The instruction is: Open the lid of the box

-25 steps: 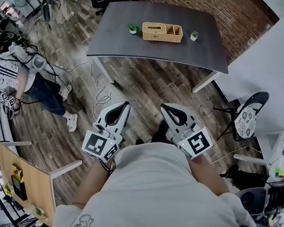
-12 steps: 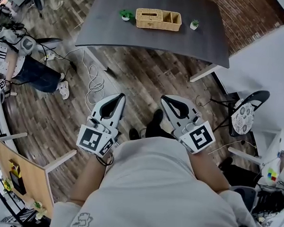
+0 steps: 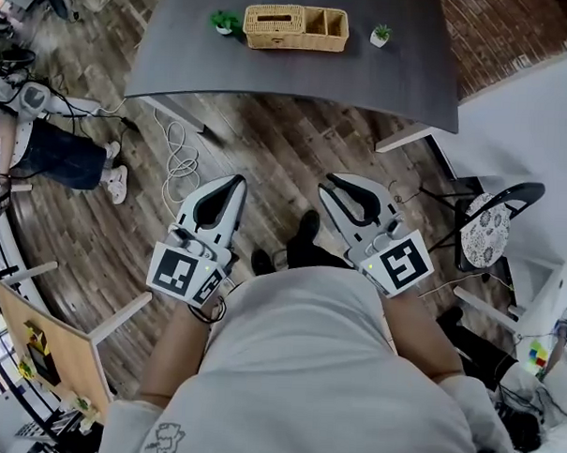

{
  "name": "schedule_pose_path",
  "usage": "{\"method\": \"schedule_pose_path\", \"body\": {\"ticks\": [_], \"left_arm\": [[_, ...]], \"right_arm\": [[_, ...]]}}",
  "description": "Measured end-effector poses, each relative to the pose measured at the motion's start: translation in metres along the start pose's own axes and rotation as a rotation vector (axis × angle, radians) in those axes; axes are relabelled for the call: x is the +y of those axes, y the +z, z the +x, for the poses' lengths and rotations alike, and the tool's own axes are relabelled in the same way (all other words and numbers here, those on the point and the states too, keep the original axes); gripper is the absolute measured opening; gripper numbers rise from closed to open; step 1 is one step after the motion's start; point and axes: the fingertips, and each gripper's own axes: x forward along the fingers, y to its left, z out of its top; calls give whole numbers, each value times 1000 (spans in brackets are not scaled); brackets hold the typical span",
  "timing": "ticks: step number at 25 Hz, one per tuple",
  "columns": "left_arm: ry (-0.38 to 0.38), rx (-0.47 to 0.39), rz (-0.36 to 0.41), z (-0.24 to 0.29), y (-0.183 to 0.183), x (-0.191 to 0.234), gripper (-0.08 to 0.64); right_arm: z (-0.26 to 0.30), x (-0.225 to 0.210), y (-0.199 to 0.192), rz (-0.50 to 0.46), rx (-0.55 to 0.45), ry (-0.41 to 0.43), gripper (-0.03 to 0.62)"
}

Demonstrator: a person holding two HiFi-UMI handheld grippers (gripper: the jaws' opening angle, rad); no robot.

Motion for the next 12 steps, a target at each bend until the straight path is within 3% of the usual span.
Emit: {"method": "schedule_pose_path", "body": {"ticks": [4,12], "left_arm": [[-8,3,26,32,9,-5,12],[5,5,56,78,28,-15,12]], "right_arm": [[-1,-31,0,36,-9,28,115],[-9,-84,6,9,-21,59,184]]}}
